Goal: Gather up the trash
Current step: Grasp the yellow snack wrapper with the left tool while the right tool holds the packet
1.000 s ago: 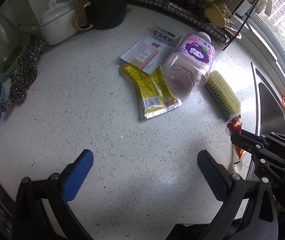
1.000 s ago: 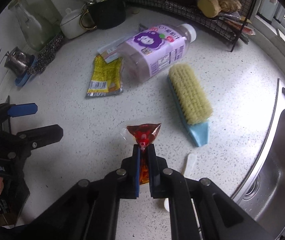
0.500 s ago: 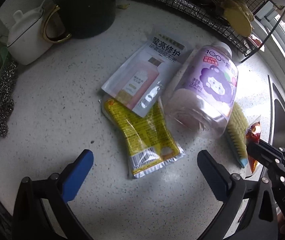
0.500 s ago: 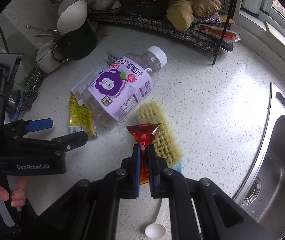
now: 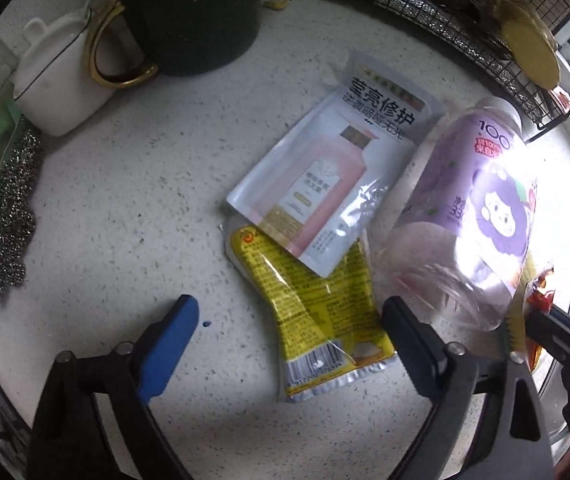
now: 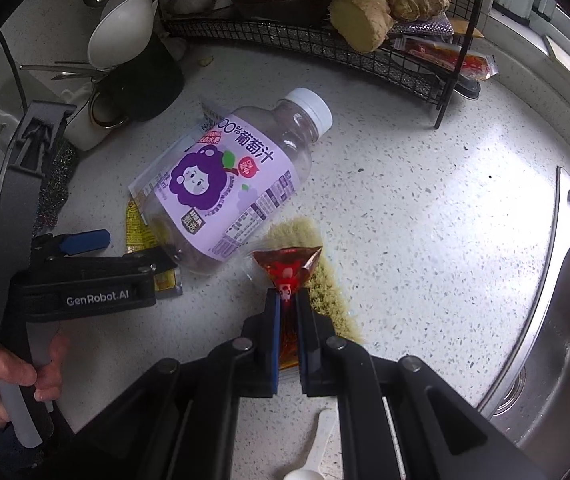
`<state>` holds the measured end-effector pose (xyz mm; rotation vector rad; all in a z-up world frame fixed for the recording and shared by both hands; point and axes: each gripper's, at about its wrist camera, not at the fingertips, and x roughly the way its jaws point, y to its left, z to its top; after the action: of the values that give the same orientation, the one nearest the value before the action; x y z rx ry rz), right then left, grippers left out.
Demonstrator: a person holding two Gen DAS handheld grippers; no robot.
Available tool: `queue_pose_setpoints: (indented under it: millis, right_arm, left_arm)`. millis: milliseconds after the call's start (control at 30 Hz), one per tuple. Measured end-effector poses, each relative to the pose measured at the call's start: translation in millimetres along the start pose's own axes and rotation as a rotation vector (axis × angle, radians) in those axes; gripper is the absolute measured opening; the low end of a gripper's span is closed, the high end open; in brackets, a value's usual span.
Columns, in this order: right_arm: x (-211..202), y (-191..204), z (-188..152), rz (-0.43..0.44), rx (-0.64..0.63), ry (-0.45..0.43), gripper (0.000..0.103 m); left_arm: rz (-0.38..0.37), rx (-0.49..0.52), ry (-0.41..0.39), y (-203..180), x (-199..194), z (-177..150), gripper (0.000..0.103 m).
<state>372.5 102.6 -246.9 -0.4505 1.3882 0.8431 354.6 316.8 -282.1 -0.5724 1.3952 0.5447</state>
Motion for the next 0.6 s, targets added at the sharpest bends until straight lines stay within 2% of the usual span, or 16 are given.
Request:
queue_pose_setpoints:
  millis: [100,167,200,333,467,600]
  right_arm:
    - [-1.6,-6.4,1.9,0.005,0.001,-0.001,0.006]
    - [-2.1,-9.3,1.7,0.008,-0.002,0.0,0.006]
    - [-2.2,-8.7,0.5,0.007,-0.003,-0.001,0.006]
    - [-2.0,-6.2,-6.8,0.005,0.0,-0.002,0.006]
    - [-5.6,-6.3,-14.8,0.001,0.002,-0.002,0.006]
    - [-12.4,-5.0,-26.2,-0.003,0.005,0.002,0.006]
  left_arm:
    - [0.0,0.027,-0.007,-2.9,1.0,3.0,0.082]
    - [0.016,0.054,-0.021,-5.6,-2.4,2.6,0.058]
    - [0.017,0.069,-0.028,-8.2,-3.7,2.7,0.051]
    - [-0.005,0.11,-0.029,-14.2,-3.2,-2.7,0.045]
    - [-0.077,0.11,-0.009,-11.3,-6.4,-19.9,0.042]
    - [-0.083,0.132,-0.012,-7.4,-11.8,-36.8,0.041]
